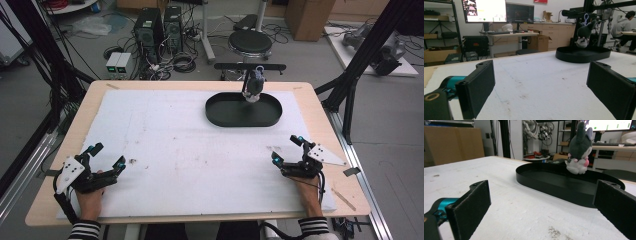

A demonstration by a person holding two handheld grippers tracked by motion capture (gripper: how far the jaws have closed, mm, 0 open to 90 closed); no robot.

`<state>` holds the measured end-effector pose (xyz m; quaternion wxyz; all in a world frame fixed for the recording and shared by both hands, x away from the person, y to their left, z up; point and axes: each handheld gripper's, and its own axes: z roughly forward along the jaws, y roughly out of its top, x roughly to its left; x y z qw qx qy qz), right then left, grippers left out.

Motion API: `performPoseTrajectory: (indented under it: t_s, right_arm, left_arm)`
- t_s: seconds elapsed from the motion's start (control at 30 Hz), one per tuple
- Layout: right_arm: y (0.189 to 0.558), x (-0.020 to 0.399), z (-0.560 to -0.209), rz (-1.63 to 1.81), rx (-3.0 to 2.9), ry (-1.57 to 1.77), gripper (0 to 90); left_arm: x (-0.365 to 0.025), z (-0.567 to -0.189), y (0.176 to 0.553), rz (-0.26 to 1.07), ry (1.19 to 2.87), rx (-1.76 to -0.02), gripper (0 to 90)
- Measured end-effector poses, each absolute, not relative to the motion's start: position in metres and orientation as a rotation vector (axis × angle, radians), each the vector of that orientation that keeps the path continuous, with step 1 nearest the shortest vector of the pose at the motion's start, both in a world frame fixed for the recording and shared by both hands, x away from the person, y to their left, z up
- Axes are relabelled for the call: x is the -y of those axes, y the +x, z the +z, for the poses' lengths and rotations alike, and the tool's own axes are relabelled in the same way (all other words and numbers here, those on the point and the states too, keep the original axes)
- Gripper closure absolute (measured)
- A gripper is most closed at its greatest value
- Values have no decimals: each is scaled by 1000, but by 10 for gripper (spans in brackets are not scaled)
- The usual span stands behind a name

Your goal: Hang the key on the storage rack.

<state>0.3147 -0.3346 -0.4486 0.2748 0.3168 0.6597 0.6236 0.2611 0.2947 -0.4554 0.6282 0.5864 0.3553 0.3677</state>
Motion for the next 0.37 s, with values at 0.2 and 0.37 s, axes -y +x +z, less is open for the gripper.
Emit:
performPoseTrajectory:
  t_s: [0.2, 0.37]
  right_arm:
    - [309, 335, -453, 1687, -1712, 826, 5]
    - [308, 334, -453, 1680, -1705, 812, 5]
  left_arm:
    - [-295, -455, 261, 842, 1344, -816, 86]
    - [-294, -455, 261, 844, 1344, -812, 86]
